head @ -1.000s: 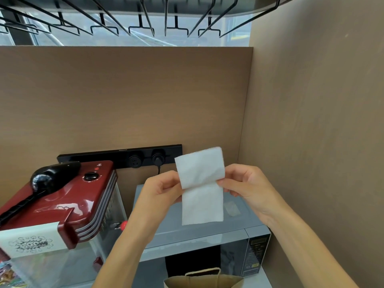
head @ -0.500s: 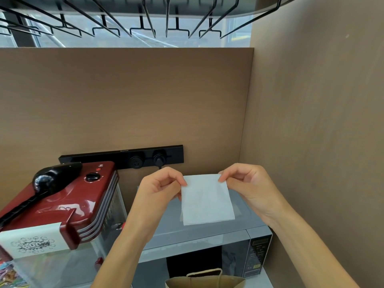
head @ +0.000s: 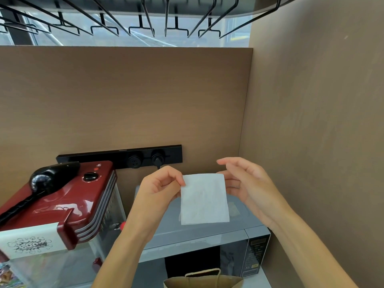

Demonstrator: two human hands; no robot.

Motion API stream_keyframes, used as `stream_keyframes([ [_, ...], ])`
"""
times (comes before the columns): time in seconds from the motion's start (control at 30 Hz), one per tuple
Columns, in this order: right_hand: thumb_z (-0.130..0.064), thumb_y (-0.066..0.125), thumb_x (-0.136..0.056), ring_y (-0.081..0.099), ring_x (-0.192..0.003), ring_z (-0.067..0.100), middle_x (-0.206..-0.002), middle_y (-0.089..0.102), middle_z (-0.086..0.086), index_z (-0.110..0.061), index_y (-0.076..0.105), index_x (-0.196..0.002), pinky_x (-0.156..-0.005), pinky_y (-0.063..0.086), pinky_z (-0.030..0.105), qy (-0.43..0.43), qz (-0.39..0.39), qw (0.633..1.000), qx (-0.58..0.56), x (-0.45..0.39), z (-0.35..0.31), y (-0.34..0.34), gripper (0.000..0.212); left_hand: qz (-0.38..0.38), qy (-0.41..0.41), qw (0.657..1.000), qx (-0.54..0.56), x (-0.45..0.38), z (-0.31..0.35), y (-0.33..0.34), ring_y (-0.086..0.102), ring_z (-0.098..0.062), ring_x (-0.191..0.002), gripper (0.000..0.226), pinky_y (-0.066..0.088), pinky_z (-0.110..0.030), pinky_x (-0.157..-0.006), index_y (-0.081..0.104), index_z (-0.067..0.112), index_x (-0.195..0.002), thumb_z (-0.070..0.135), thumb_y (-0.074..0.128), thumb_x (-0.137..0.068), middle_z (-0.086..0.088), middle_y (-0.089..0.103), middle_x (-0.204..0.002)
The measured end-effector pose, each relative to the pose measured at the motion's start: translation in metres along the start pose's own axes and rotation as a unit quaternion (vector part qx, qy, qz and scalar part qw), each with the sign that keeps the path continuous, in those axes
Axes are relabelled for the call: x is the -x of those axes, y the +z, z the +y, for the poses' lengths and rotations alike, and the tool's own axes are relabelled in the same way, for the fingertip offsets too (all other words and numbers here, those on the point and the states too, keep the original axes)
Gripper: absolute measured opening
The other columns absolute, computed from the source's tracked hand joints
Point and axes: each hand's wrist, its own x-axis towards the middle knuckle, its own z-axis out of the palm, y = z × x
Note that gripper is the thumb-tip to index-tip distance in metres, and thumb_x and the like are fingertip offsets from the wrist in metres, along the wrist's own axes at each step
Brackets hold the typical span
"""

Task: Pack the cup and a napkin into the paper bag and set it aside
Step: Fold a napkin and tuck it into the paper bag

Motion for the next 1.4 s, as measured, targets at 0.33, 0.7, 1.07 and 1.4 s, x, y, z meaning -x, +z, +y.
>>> stream_keyframes([
  [0.33, -0.032, 0.072, -0.090, 0.071, -0.080, 0.011, -0.086, 0.080, 0.000, -0.014, 0.080, -0.086, -0.076, 0.055, 0.020, -0.001, -0.072, 0.992, 0.104, -0.001, 0.000, 0.005, 0.021, -0.030, 0.023, 0.999, -0.029, 0.000, -0.001, -0.004, 0.066, -0.017, -0.082, 0.038, 0.052, -0.028, -0.076, 0.066, 0.017, -0.073, -0.011, 0.051, -0.093, -0.013, 0.070, -0.083],
  [0.7, -0.022, 0.074, -0.088, 0.075, -0.087, 0.010, -0.090, 0.082, -0.002, -0.018, 0.083, -0.090, -0.080, 0.057, 0.019, -0.049, -0.068, 0.981, 0.174, 0.000, 0.000, 0.012, 0.010, 0.007, -0.015, 0.997, -0.076, -0.001, -0.001, 0.004, 0.070, -0.002, -0.075, 0.006, 0.048, -0.010, -0.063, 0.076, 0.030, -0.086, 0.035, 0.078, -0.084, 0.008, 0.077, -0.076],
  [1.07, -0.035, 0.083, -0.074, 0.072, -0.068, 0.009, -0.076, 0.080, 0.000, -0.018, 0.083, -0.080, -0.057, 0.051, 0.018, -0.085, 0.024, 0.992, 0.093, 0.006, 0.014, 0.036, 0.018, 0.082, 0.043, 0.991, -0.098, -0.001, -0.003, 0.018, 0.070, -0.006, -0.071, 0.011, 0.050, -0.014, -0.062, 0.076, 0.024, -0.077, 0.016, 0.077, -0.085, 0.003, 0.078, -0.074],
  [1.4, -0.044, 0.079, -0.074, 0.070, -0.071, 0.007, -0.071, 0.077, -0.004, -0.020, 0.079, -0.074, -0.067, 0.053, 0.014, -0.128, 0.143, 0.978, 0.081, 0.004, 0.012, 0.029, 0.024, 0.098, 0.039, 0.992, -0.065, 0.000, -0.001, 0.007, 0.071, -0.007, -0.074, 0.016, 0.050, -0.011, -0.066, 0.078, 0.028, -0.078, 0.014, 0.079, -0.083, 0.003, 0.079, -0.075],
])
